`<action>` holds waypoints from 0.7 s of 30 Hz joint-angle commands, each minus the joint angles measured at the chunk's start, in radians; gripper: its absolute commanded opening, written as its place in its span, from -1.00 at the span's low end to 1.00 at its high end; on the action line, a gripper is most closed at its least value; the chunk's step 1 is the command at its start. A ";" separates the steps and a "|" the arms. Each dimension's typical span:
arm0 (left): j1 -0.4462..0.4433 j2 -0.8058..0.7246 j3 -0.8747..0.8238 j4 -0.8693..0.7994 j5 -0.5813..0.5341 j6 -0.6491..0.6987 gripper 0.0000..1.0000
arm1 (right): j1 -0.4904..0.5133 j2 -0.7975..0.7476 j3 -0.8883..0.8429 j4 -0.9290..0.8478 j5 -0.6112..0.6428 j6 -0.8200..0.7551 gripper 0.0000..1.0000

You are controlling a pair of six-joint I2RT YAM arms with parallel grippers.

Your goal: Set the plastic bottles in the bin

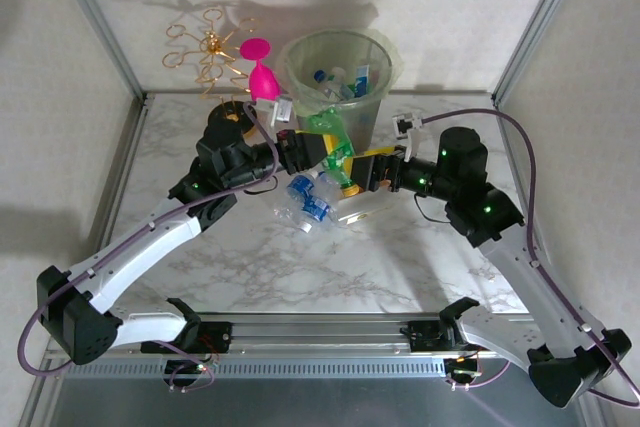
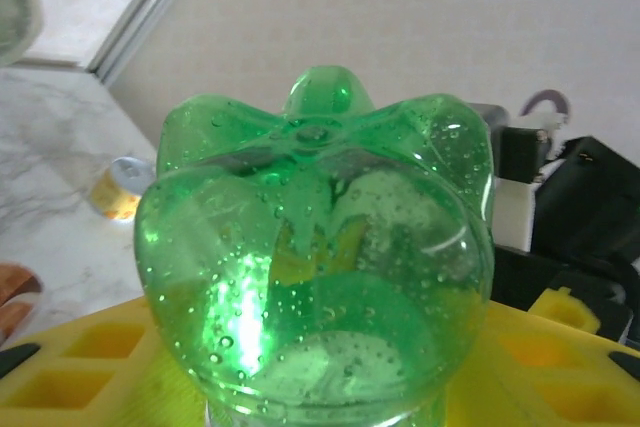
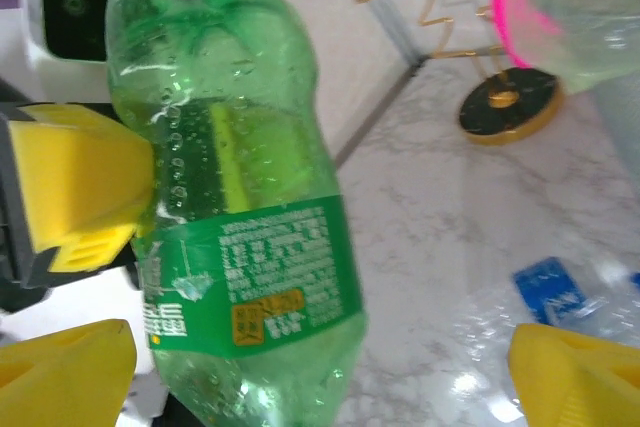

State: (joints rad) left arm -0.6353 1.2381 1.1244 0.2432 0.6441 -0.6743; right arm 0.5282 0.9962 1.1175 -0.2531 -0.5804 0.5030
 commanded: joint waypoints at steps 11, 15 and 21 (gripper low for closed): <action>-0.049 0.005 -0.006 0.153 0.074 -0.034 0.05 | 0.006 -0.036 -0.103 0.307 -0.270 0.155 0.24; -0.063 0.012 0.002 0.141 0.066 -0.024 0.10 | 0.006 -0.036 -0.105 0.325 -0.265 0.164 0.00; -0.064 0.000 0.003 0.111 0.037 -0.007 0.51 | 0.004 -0.047 -0.095 0.293 -0.239 0.145 -0.08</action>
State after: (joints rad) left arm -0.6884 1.2396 1.1233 0.3542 0.6846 -0.6960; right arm 0.5282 0.9703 1.0195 0.0078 -0.8059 0.6624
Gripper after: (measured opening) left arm 0.743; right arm 0.508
